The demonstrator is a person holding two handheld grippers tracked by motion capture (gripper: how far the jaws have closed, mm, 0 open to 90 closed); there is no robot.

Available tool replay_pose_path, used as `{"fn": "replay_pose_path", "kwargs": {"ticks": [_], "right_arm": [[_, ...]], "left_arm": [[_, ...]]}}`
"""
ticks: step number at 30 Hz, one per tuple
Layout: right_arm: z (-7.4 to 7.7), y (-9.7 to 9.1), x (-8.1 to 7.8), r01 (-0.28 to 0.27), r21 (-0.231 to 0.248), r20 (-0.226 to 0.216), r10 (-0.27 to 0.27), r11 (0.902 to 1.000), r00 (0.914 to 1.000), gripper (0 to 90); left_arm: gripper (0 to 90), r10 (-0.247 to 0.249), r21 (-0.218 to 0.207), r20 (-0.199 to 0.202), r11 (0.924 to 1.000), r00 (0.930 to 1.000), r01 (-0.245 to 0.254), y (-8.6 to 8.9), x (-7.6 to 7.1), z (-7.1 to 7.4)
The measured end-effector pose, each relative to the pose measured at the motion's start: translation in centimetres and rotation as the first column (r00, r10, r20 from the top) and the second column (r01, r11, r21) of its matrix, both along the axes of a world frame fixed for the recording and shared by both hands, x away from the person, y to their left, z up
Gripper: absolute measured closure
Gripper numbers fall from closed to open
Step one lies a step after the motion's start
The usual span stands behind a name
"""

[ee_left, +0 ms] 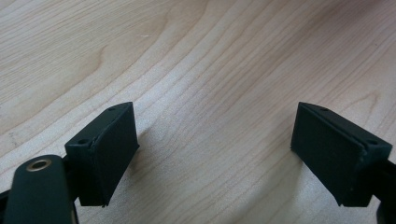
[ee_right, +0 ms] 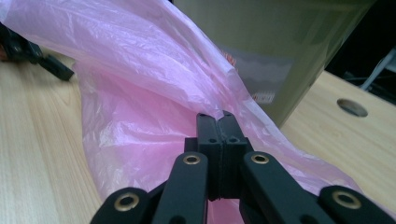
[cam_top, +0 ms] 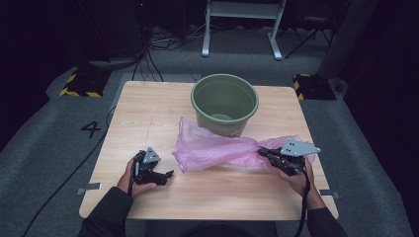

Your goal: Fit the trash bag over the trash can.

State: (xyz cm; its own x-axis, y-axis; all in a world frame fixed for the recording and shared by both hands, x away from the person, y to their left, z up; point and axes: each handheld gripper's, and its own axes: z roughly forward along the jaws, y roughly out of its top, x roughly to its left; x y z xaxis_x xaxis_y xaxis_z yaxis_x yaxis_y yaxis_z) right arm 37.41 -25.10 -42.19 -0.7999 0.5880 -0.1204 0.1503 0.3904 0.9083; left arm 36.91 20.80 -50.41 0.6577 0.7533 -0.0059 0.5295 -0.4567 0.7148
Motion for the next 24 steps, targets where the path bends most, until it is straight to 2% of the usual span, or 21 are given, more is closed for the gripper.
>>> {"fn": "replay_pose_path", "kwargs": {"ticks": [6, 14, 15, 24], "right_arm": [[1.0, -0.2, -0.6, -0.002, 0.023, 0.024, 0.002, 0.9997, 0.9997, 90.0], [3.1, -1.2, -1.6, 0.032, 0.076, 0.077, -0.038, 0.9966, 0.9963, 90.0], [3.6, -1.3, -1.8, 0.041, 0.087, 0.086, -0.048, 0.9954, 0.9951, 90.0], [5.9, -1.7, -1.8, 0.071, 0.095, 0.140, -0.084, 0.9930, 0.9866, 90.0]], "left_arm": [[14.3, 0.003, 0.002, -0.006, 1.0000, 1.0000, -0.003, -0.1, 0.2, 0.0], [14.4, 0.009, 0.009, 0.003, 0.9999, 1.0000, -0.009, -0.2, 0.6, 0.0], [14.4, 0.018, 0.000, -0.003, 0.9998, 0.9998, -0.018, -0.4, 0.7, 0.0], [16.0, 0.031, 0.015, 0.000, 0.9994, 0.9995, -0.031, -0.5, 0.9, 0.1]]}}
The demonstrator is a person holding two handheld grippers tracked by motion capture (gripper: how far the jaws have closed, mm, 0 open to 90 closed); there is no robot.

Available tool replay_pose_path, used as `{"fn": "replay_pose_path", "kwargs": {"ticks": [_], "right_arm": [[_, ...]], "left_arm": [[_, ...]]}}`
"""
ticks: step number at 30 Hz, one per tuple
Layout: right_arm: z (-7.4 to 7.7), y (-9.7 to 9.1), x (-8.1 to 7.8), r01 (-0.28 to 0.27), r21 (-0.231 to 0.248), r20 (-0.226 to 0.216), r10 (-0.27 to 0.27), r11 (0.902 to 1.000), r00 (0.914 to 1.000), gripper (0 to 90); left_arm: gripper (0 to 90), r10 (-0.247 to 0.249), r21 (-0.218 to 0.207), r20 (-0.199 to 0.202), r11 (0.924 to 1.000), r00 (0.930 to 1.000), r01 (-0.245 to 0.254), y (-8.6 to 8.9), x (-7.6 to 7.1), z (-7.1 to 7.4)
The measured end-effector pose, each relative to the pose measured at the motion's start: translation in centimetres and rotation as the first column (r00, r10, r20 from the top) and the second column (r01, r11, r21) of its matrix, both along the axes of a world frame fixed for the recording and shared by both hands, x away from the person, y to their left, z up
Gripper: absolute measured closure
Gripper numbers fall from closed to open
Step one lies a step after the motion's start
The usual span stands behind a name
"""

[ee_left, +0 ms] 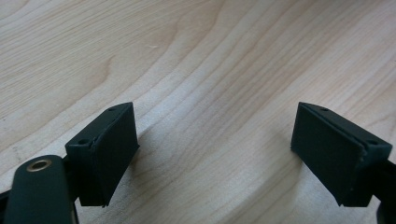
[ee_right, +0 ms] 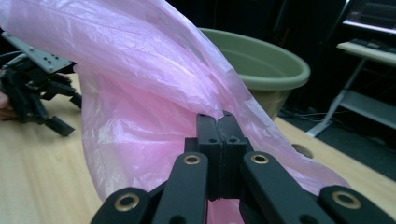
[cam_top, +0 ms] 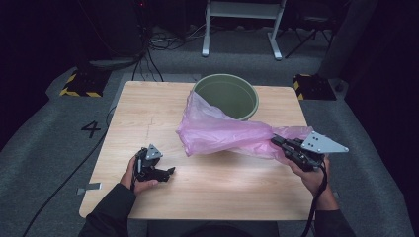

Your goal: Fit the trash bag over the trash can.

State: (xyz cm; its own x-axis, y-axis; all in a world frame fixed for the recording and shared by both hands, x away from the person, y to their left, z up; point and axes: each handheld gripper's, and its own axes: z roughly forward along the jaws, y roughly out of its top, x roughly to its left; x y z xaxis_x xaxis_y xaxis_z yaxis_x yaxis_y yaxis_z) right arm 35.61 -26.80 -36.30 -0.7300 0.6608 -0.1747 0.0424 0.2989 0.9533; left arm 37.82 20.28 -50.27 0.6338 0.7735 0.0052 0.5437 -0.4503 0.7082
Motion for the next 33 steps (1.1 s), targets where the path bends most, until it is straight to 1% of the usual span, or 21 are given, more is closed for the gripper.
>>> {"fn": "replay_pose_path", "kwargs": {"ticks": [2, 6, 9, 10, 11, 12, 13, 15, 16, 18, 20, 21, 22, 23, 25, 26, 27, 28, 31, 32, 33], "right_arm": [[0.9, -0.3, 0.2, 0.012, 0.016, 0.017, -0.012, 0.9998, 0.9998, 90.0], [1.6, -0.7, 0.6, 0.036, 0.036, 0.025, -0.037, 0.9987, 0.9990, 90.0], [2.0, -1.1, 1.0, 0.070, 0.059, 0.027, -0.071, 0.9958, 0.9971, 90.0], [2.2, -1.2, 1.3, 0.102, 0.063, 0.025, -0.104, 0.9927, 0.9942, 90.0], [2.2, -1.2, 1.3, 0.102, 0.063, 0.025, -0.104, 0.9927, 0.9942, 90.0], [2.5, -1.2, 1.7, 0.128, 0.064, 0.025, -0.130, 0.9897, 0.9912, 90.0], [2.5, -1.2, 1.7, 0.128, 0.064, 0.025, -0.130, 0.9897, 0.9912, 90.0], [2.8, -1.2, 2.2, 0.160, 0.053, 0.025, -0.162, 0.9856, 0.9865, 90.0], [2.8, -1.2, 2.2, 0.160, 0.053, 0.025, -0.162, 0.9856, 0.9865, 90.0], [3.0, -1.3, 2.7, 0.185, 0.028, 0.029, -0.186, 0.9824, 0.9822, 90.0], [3.1, -1.2, 2.9, 0.196, 0.013, 0.033, -0.196, 0.9806, 0.9801, 90.0], [3.2, -1.2, 3.3, 0.207, -0.011, 0.031, -0.206, 0.9784, 0.9780, 90.0], [3.2, -1.2, 3.3, 0.207, -0.011, 0.031, -0.206, 0.9784, 0.9780, 90.0], [3.3, -1.2, 3.7, 0.222, -0.039, 0.030, -0.221, 0.9742, 0.9748, 90.0], [3.5, -1.1, 3.8, 0.225, -0.054, 0.025, -0.224, 0.9729, 0.9744, 90.0], [3.5, -1.1, 3.8, 0.225, -0.054, 0.025, -0.224, 0.9729, 0.9744, 90.0], [3.8, -1.0, 4.0, 0.237, -0.090, 0.029, -0.236, 0.9672, 0.9714, 90.0], [3.8, -1.0, 4.0, 0.237, -0.090, 0.029, -0.236, 0.9672, 0.9714, 90.0], [4.6, -1.0, 4.0, 0.244, -0.122, 0.038, -0.241, 0.9621, 0.9698, 90.0], [4.9, -0.9, 4.0, 0.249, -0.137, 0.040, -0.246, 0.9588, 0.9685, 90.0], [5.3, -0.8, 3.9, 0.268, -0.158, 0.053, -0.263, 0.9504, 0.9634, 90.0]], "left_arm": [[18.8, -0.001, 0.011, 0.007, 0.9999, 1.0000, 0.001, -0.1, 0.0, 0.1], [19.2, -0.022, -0.006, 0.028, 0.9997, 0.9994, 0.022, -0.3, -0.3, 0.8], [19.5, -0.035, -0.027, 0.068, 0.9990, 0.9971, 0.037, -0.4, -0.7, 1.8], [19.6, -0.043, -0.034, 0.086, 0.9983, 0.9953, 0.047, -0.4, -0.9, 2.3], [19.6, -0.041, -0.046, 0.096, 0.9979, 0.9945, 0.046, -0.5, -1.0, 2.6], [19.9, -0.044, -0.062, 0.128, 0.9967, 0.9907, 0.053, -0.6, -1.3, 3.5], [20.2, -0.044, -0.062, 0.128, 0.9967, 0.9907, 0.053, -0.6, -1.3, 3.5], [20.0, -0.059, -0.068, 0.177, 0.9951, 0.9825, 0.072, -0.8, -1.7, 4.8], [20.0, -0.059, -0.068, 0.177, 0.9951, 0.9825, 0.072, -0.8, -1.7, 4.8], [20.1, -0.068, -0.089, 0.218, 0.9920, 0.9736, 0.089, -0.9, -1.9, 6.3], [20.2, -0.068, -0.101, 0.230, 0.9905, 0.9709, 0.093, -0.9, -1.9, 6.8], [20.2, -0.067, -0.107, 0.243, 0.9897, 0.9678, 0.095, -0.9, -1.8, 7.3], [20.2, -0.065, -0.108, 0.253, 0.9896, 0.9653, 0.095, -0.9, -1.6, 7.8], [20.6, -0.053, -0.117, 0.278, 0.9892, 0.9591, 0.088, -0.8, -1.3, 8.9], [21.4, -0.044, -0.131, 0.289, 0.9877, 0.9564, 0.085, -0.8, -1.1, 9.4], [21.4, -0.037, -0.144, 0.303, 0.9860, 0.9522, 0.084, -0.8, -0.9, 10.1], [22.2, -0.027, -0.166, 0.328, 0.9825, 0.9442, 0.086, -0.9, -0.6, 11.3], [22.5, -0.027, -0.166, 0.328, 0.9825, 0.9442, 0.086, -0.9, -0.6, 11.3], [25.2, -0.026, -0.176, 0.364, 0.9796, 0.9312, 0.097, -1.5, 0.2, 13.6], [26.3, -0.027, -0.177, 0.373, 0.9792, 0.9275, 0.100, -1.8, 0.5, 14.3], [29.1, -0.025, -0.174, 0.379, 0.9798, 0.9252, 0.098, -2.1, 0.8, 14.8]]}}
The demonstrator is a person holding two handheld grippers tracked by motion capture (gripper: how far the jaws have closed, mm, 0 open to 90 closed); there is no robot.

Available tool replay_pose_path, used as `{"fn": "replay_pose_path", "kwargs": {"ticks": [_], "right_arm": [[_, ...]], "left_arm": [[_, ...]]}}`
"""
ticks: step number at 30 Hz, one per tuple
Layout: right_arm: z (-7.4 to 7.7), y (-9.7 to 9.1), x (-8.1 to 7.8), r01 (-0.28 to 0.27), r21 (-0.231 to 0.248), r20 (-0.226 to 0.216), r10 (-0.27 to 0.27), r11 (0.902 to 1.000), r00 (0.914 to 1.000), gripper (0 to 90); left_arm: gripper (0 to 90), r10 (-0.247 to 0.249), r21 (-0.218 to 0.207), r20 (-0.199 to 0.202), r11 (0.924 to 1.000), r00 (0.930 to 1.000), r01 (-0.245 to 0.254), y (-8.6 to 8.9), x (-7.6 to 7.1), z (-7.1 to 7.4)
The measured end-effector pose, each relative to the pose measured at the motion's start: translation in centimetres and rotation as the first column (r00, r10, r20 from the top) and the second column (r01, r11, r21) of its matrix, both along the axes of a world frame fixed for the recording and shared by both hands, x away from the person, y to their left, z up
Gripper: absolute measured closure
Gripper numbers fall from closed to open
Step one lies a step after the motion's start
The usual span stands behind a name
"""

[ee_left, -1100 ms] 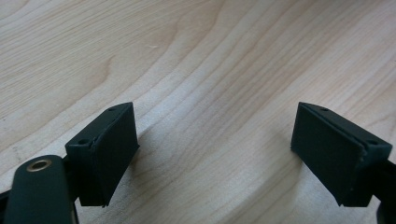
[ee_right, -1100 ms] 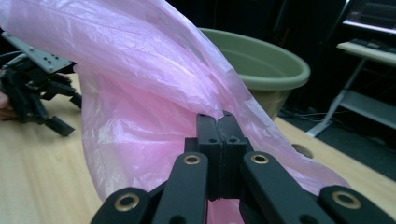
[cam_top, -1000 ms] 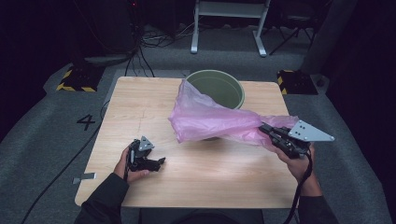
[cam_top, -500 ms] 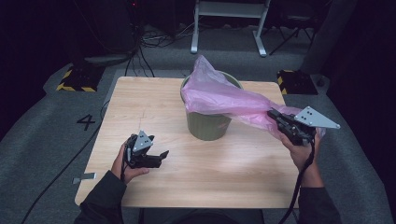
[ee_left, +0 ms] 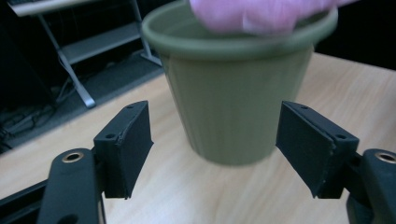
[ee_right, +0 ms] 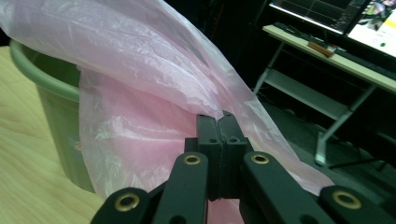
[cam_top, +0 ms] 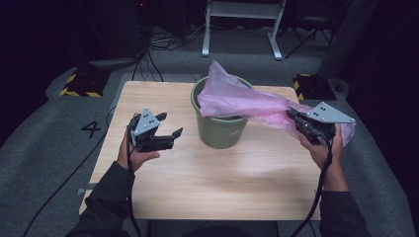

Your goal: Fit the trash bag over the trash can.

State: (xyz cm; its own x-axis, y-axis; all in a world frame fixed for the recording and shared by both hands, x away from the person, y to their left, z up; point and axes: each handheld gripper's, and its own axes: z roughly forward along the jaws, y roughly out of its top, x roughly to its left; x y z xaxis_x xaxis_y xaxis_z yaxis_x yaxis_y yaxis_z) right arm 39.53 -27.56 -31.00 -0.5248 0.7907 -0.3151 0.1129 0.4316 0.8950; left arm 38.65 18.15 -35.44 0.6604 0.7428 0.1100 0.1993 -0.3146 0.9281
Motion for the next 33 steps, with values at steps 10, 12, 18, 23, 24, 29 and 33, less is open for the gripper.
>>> {"fn": "replay_pose_path", "kwargs": {"ticks": [10, 12, 18, 23, 24, 29, 33], "right_arm": [[0.4, 0.6, 0.5, 0.023, -0.065, 0.007, -0.023, 0.9976, 0.9997, 90.0], [0.2, 0.6, 0.6, 0.022, -0.061, 0.002, -0.022, 0.9979, 0.9998, 90.0], [0.0, 0.9, 0.5, 0.016, -0.092, -0.002, -0.016, 0.9956, 0.9999, 90.0], [0.0, 1.2, 0.5, -0.020, -0.121, -0.012, 0.019, 0.9924, 0.9997, 90.0], [0.0, 1.5, 0.5, -0.029, -0.132, -0.020, 0.027, 0.9908, 0.9994, 90.0], [-0.1, 2.4, 0.6, -0.054, -0.183, -0.036, 0.048, 0.9816, 0.9982, 90.0], [0.0, 2.9, 0.8, -0.074, -0.211, -0.053, 0.064, 0.9746, 0.9965, 90.0]], "left_arm": [[36.5, -0.073, 0.006, 0.046, 0.9974, 0.9963, 0.072, -4.5, 2.9, 3.3], [41.4, -0.101, 0.017, 0.044, 0.9948, 0.9939, 0.100, -5.9, 3.8, 3.6], [53.0, -0.107, 0.069, 0.054, 0.9923, 0.9928, 0.103, -7.8, 4.9, 3.7], [63.1, -0.134, 0.098, 0.044, 0.9867, 0.9900, 0.129, -8.9, 6.0, 4.2], [66.3, -0.139, 0.106, 0.035, 0.9852, 0.9896, 0.135, -9.1, 6.2, 4.2], [68.0, -0.137, 0.150, 0.007, 0.9795, 0.9905, 0.135, -10.1, 7.4, 4.1], [68.8, -0.131, 0.170, -0.011, 0.9767, 0.9913, 0.131, -10.7, 8.1, 3.9]]}}
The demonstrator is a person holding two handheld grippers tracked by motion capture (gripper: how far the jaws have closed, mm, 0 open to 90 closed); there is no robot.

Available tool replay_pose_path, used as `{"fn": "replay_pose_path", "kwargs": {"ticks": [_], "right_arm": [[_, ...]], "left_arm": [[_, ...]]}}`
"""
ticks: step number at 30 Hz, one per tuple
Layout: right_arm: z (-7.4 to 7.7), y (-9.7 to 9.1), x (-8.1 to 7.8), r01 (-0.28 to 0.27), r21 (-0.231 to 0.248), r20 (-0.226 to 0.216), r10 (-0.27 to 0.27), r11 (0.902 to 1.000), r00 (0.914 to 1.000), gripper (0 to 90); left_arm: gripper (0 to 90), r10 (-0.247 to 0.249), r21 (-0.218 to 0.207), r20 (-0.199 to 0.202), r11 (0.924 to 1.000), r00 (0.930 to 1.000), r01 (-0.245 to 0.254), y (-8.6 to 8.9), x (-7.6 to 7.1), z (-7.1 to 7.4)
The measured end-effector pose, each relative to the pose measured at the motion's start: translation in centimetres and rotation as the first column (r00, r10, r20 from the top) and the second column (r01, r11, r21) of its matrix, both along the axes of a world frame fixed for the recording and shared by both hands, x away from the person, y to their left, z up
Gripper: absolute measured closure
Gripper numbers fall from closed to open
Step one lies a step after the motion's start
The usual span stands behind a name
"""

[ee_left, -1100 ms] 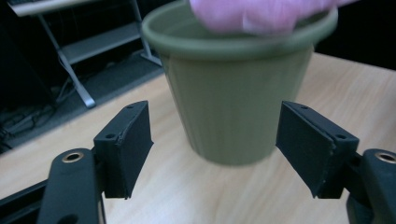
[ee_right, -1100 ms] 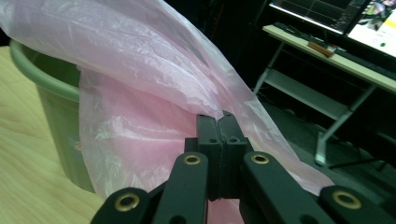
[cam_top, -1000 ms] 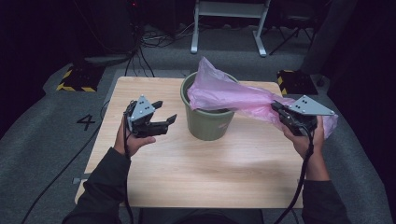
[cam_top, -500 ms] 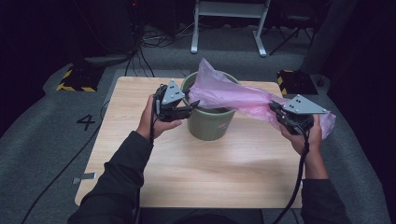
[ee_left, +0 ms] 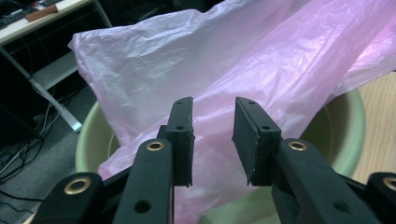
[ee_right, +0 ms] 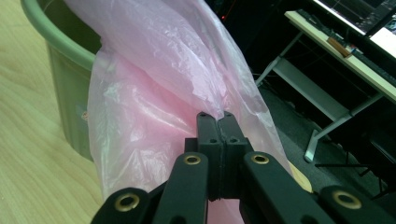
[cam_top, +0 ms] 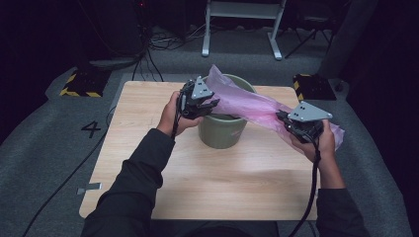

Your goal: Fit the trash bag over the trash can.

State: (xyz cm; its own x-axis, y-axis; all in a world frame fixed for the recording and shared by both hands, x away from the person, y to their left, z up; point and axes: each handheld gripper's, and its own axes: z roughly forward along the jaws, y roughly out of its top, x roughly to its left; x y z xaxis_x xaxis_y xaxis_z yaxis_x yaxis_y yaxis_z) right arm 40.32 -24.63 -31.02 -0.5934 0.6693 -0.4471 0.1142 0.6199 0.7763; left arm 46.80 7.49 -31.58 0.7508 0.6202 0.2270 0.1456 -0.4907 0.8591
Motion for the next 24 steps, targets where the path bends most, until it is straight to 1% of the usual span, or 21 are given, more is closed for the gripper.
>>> {"fn": "replay_pose_path", "kwargs": {"ticks": [2, 3, 4, 5, 6, 7, 8, 9, 10, 11, 14, 15, 16, 17, 18, 19, 20, 21, 22, 23, 24], "right_arm": [[0.1, 0.4, 0.1, -0.014, -0.025, -0.009, 0.013, 0.9996, 0.9999, 90.0], [0.4, 0.8, 0.1, -0.029, -0.065, -0.021, 0.028, 0.9974, 0.9994, 90.0], [0.5, 0.9, 0.1, -0.036, -0.078, -0.024, 0.034, 0.9963, 0.9991, 90.0], [0.7, 1.1, 0.2, -0.045, -0.090, -0.032, 0.042, 0.9950, 0.9986, 90.0], [0.7, 1.1, 0.2, -0.045, -0.090, -0.032, 0.042, 0.9950, 0.9986, 90.0], [0.9, 1.3, 0.2, -0.050, -0.100, -0.032, 0.047, 0.9937, 0.9984, 90.0], [1.0, 1.6, 0.2, -0.056, -0.112, -0.031, 0.053, 0.9921, 0.9981, 90.0], [1.2, 1.9, 0.2, -0.081, -0.124, -0.035, 0.077, 0.9891, 0.9964, 90.0], [1.2, 1.9, 0.2, -0.081, -0.124, -0.035, 0.077, 0.9891, 0.9964, 90.0], [1.4, 2.2, 0.2, -0.094, -0.134, -0.041, 0.089, 0.9865, 0.9952, 90.0], [1.5, 2.6, 0.2, -0.106, -0.136, -0.035, 0.102, 0.9850, 0.9942, 90.0], [1.6, 2.9, 0.2, -0.119, -0.150, -0.045, 0.114, 0.9815, 0.9925, 90.0], [1.6, 2.9, 0.2, -0.119, -0.150, -0.045, 0.114, 0.9815, 0.9925, 90.0], [1.7, 3.2, 0.3, -0.126, -0.163, -0.060, 0.118, 0.9784, 0.9912, 90.0], [1.7, 3.2, 0.3, -0.126, -0.163, -0.060, 0.118, 0.9784, 0.9912, 90.0], [1.8, 3.4, 0.3, -0.124, -0.179, -0.069, 0.113, 0.9760, 0.9912, 90.0], [1.8, 3.4, 0.3, -0.124, -0.179, -0.069, 0.113, 0.9760, 0.9912, 90.0], [1.9, 3.4, 0.4, -0.132, -0.180, -0.075, 0.120, 0.9747, 0.9899, 90.0], [1.9, 3.4, 0.4, -0.132, -0.180, -0.075, 0.120, 0.9747, 0.9899, 90.0], [1.8, 3.6, 0.4, -0.135, -0.173, -0.082, 0.122, 0.9757, 0.9892, 90.0], [1.8, 3.6, 0.4, -0.136, -0.172, -0.082, 0.123, 0.9757, 0.9890, 90.0]], "left_arm": [[70.2, -0.005, -0.004, -0.010, 1.0000, 0.9999, 0.005, -0.1, 0.2, -0.1], [71.6, 0.002, 0.024, -0.009, 0.9997, 1.0000, -0.002, -0.4, 0.4, -0.1], [72.5, 0.002, 0.024, -0.009, 0.9997, 1.0000, -0.002, -0.4, 0.4, -0.1], [73.0, -0.011, 0.027, -0.025, 0.9996, 0.9996, 0.011, -0.6, 0.7, -0.1], [73.4, -0.011, 0.027, -0.025, 0.9996, 0.9996, 0.011, -0.6, 0.7, -0.1], [73.4, -0.017, 0.036, -0.030, 0.9992, 0.9994, 0.018, -0.7, 0.9, -0.1], [74.4, -0.022, 0.035, -0.029, 0.9991, 0.9993, 0.023, -0.7, 0.9, -0.1], [76.5, -0.035, 0.046, -0.040, 0.9983, 0.9986, 0.037, -0.9, 1.2, 0.1], [76.6, -0.035, 0.046, -0.040, 0.9983, 0.9986, 0.037, -0.9, 1.2, 0.1], [77.4, -0.044, 0.058, -0.047, 0.9972, 0.9979, 0.046, -1.0, 1.4, 0.2], [78.3, -0.047, 0.072, -0.044, 0.9961, 0.9979, 0.050, -1.2, 1.5, 0.4], [78.2, -0.043, 0.078, -0.037, 0.9959, 0.9984, 0.046, -1.4, 1.5, 0.6], [77.5, -0.043, 0.078, -0.037, 0.9959, 0.9984, 0.046, -1.4, 1.5, 0.6], [74.5, -0.035, 0.086, -0.027, 0.9956, 0.9990, 0.037, -1.5, 1.4, 0.8], [74.5, -0.034, 0.084, -0.020, 0.9958, 0.9992, 0.036, -1.6, 1.3, 1.0], [67.6, -0.047, 0.065, -0.009, 0.9967, 0.9989, 0.047, -1.7, 0.9, 1.6], [63.2, -0.047, 0.065, -0.009, 0.9967, 0.9989, 0.047, -1.7, 0.9, 1.6], [56.4, -0.053, 0.052, -0.008, 0.9972, 0.9986, 0.053, -2.0, 0.6, 2.2], [55.5, -0.053, 0.052, -0.008, 0.9972, 0.9986, 0.053, -2.0, 0.6, 2.2], [53.0, -0.066, 0.034, -0.018, 0.9972, 0.9976, 0.067, -2.1, 0.5, 2.5], [48.5, -0.074, 0.028, -0.016, 0.9968, 0.9971, 0.075, -2.3, 0.4, 2.7]]}}
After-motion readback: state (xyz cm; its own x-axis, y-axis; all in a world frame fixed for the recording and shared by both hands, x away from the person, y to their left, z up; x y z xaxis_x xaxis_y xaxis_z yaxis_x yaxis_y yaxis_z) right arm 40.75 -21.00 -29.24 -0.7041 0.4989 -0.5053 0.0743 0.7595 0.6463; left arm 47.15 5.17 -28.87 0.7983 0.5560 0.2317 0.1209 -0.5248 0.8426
